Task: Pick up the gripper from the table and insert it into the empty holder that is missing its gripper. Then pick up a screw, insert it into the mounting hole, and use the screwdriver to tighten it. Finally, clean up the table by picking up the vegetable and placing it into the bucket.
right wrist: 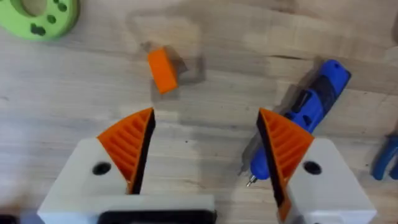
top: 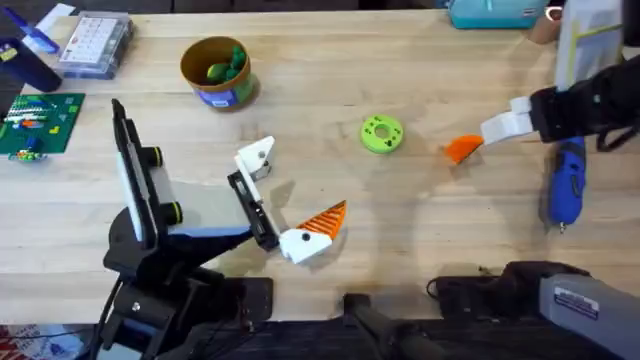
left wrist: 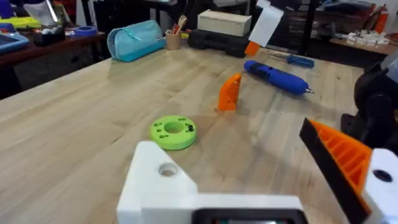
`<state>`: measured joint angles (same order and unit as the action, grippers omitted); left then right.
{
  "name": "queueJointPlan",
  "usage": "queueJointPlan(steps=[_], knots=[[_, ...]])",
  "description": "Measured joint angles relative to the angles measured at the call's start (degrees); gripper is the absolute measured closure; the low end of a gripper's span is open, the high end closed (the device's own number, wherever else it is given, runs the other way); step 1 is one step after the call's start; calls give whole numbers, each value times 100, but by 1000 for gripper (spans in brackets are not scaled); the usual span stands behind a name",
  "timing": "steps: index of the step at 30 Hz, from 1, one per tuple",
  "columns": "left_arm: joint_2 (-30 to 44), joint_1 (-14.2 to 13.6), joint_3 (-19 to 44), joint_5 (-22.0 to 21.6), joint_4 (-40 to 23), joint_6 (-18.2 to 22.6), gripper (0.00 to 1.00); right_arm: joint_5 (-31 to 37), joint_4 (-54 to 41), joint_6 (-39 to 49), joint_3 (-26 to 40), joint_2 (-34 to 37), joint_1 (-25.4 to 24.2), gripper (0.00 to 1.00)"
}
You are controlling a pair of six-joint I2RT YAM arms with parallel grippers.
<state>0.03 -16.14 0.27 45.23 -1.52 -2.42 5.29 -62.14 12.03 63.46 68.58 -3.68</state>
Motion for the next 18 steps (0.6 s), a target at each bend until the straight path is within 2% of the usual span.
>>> queueJointPlan(steps=[8,18], knots=[[0,0,0,0,0,0,10,-646,40,408,-28,561,166,41],[0,0,0,0,0,0,10,-793,218,711,-30,1044,326,41]])
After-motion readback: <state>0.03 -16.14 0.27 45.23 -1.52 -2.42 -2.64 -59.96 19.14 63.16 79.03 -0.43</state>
